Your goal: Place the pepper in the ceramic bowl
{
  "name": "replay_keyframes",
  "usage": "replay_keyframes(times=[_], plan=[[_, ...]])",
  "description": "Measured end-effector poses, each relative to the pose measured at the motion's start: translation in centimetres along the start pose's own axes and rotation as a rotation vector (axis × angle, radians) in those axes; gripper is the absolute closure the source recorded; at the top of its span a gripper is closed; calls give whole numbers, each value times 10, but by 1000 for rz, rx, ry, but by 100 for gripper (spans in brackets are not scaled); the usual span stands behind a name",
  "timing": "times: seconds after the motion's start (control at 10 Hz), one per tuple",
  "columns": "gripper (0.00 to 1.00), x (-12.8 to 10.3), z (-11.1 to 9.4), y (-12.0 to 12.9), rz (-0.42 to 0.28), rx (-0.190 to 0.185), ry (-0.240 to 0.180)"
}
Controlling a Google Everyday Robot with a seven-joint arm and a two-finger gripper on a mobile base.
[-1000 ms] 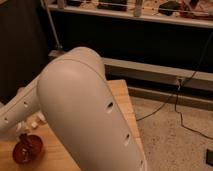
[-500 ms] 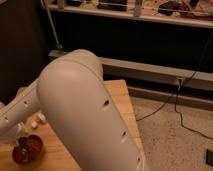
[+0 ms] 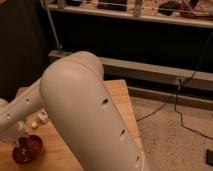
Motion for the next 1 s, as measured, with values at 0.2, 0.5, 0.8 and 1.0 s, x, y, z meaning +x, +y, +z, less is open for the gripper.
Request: replay_keyframes(times=[0.2, 0.5, 0.8, 1.0], plan=[[20, 0, 1, 1, -15, -20, 9], [20, -1, 3, 3, -33, -44, 18], [20, -16, -8, -17, 83, -54, 1], [20, -36, -23, -49, 219, -34, -27]])
